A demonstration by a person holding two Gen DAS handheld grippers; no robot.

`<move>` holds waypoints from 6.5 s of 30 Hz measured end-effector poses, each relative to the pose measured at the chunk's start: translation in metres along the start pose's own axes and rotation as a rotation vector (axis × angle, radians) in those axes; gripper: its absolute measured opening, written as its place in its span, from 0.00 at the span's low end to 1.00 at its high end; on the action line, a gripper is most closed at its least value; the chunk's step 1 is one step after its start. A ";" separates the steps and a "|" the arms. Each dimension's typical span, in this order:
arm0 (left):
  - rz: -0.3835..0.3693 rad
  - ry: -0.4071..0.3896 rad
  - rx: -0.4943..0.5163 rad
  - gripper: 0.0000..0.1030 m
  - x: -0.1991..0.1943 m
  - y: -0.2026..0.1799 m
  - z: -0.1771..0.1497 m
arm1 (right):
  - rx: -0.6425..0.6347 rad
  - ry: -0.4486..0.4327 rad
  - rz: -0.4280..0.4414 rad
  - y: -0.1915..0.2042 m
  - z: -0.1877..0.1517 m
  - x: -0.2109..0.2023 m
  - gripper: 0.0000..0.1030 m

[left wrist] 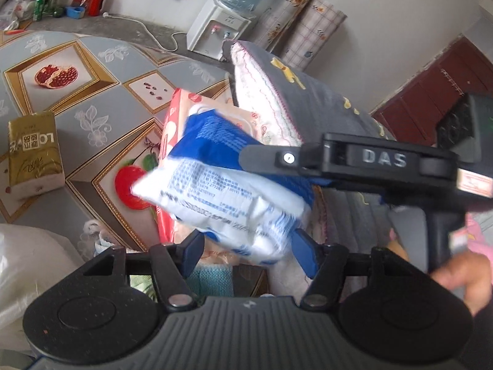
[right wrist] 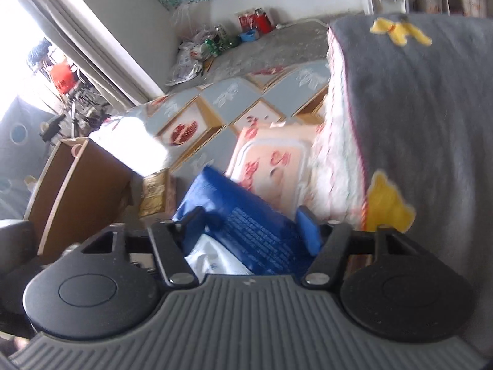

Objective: Organize soft objects
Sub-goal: 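Move the right tool to the blue-and-white wipes pack and grasp it, then carry the wipes pack with the right tool into the cardboard box and release, then reach the right tool to the light-blue towel and grasp it, then carry the light-blue towel with the right tool into the cardboard box and release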

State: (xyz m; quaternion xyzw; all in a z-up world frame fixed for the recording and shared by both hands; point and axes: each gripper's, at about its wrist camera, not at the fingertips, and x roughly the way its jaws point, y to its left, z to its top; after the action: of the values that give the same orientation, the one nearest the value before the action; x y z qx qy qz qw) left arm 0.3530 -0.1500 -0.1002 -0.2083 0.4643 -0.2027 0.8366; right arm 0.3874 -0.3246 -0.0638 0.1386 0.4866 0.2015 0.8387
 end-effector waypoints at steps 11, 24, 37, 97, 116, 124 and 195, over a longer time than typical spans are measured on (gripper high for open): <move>-0.024 -0.057 0.003 0.64 -0.038 -0.018 -0.007 | 0.082 -0.030 -0.001 0.020 -0.017 -0.043 0.40; -0.015 -0.266 0.063 0.65 -0.185 -0.026 -0.039 | 0.032 -0.132 0.090 0.133 -0.051 -0.121 0.39; 0.222 -0.454 -0.079 0.63 -0.338 0.095 -0.081 | -0.093 0.011 0.298 0.330 -0.071 -0.029 0.39; 0.577 -0.506 -0.244 0.70 -0.460 0.283 -0.095 | -0.042 0.447 0.292 0.467 -0.127 0.193 0.58; 0.341 -0.515 0.055 0.82 -0.401 0.137 -0.137 | 0.087 -0.162 0.322 0.273 -0.187 -0.097 0.72; 0.209 -0.394 0.241 0.83 -0.317 0.067 -0.158 | 0.250 -0.260 0.080 0.152 -0.232 -0.160 0.72; -0.093 -0.297 0.117 0.58 -0.261 0.076 -0.159 | 0.305 -0.189 0.549 0.149 -0.188 -0.132 0.14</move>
State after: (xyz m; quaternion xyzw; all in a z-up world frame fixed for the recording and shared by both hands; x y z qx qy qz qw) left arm 0.0996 0.0267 -0.0369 -0.2082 0.3128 -0.2350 0.8964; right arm 0.1342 -0.2489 0.0093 0.4069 0.3759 0.3310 0.7639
